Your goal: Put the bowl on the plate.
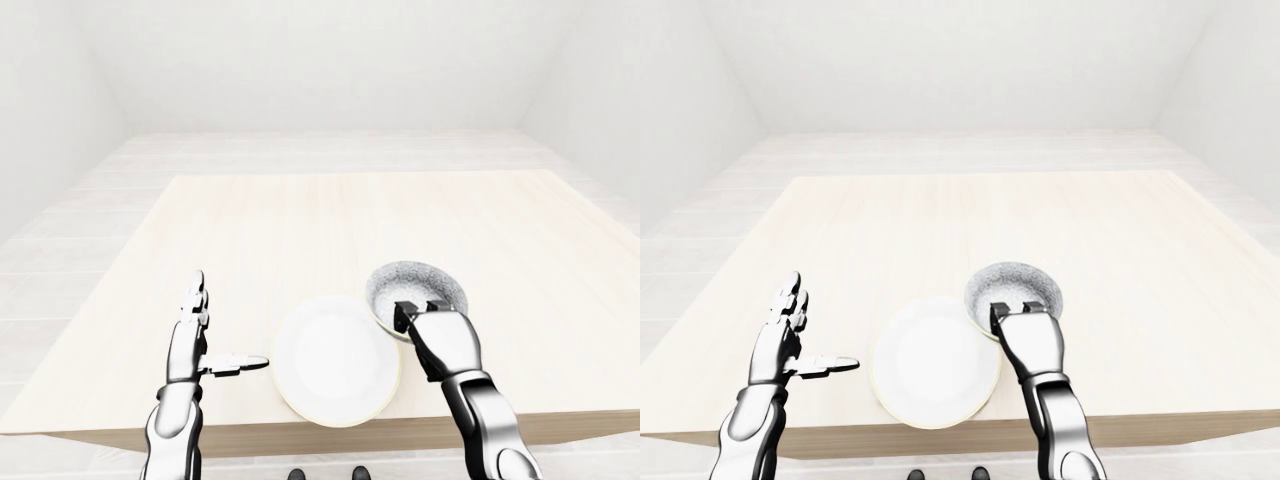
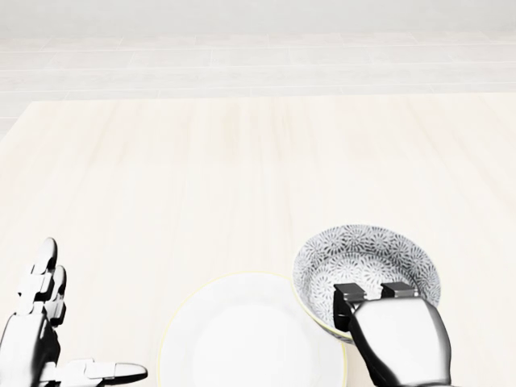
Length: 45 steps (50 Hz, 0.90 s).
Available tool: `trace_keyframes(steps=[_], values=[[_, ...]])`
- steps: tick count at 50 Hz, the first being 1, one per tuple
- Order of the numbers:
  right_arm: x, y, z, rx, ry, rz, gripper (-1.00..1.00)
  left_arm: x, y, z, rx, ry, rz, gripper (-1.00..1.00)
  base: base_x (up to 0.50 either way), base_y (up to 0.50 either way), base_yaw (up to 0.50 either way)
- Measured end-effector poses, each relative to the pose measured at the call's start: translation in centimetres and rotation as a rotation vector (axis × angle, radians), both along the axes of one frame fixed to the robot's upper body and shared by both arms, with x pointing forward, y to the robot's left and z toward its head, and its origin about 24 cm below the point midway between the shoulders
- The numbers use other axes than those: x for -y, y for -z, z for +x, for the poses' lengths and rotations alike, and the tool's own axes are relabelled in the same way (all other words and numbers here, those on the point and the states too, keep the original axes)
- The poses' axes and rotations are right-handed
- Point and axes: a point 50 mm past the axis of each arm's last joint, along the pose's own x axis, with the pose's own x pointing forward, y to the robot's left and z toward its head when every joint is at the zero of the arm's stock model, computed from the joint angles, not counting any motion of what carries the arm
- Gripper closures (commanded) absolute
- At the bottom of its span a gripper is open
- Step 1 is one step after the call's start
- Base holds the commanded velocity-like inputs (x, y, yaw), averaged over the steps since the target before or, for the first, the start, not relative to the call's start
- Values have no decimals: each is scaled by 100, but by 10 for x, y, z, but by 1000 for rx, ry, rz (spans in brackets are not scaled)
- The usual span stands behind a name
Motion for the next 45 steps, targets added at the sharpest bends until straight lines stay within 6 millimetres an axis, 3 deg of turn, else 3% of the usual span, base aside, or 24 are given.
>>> trace_keyframes(steps=[24,45], values=[[-44,4,-6,3,-175,-2,84,0,2,-2,-2,0,7,-100,0,0,0],[-63,9,-11,1,-240,12,85,-1,5,-4,-12,-3,7,-100,0,0,0]])
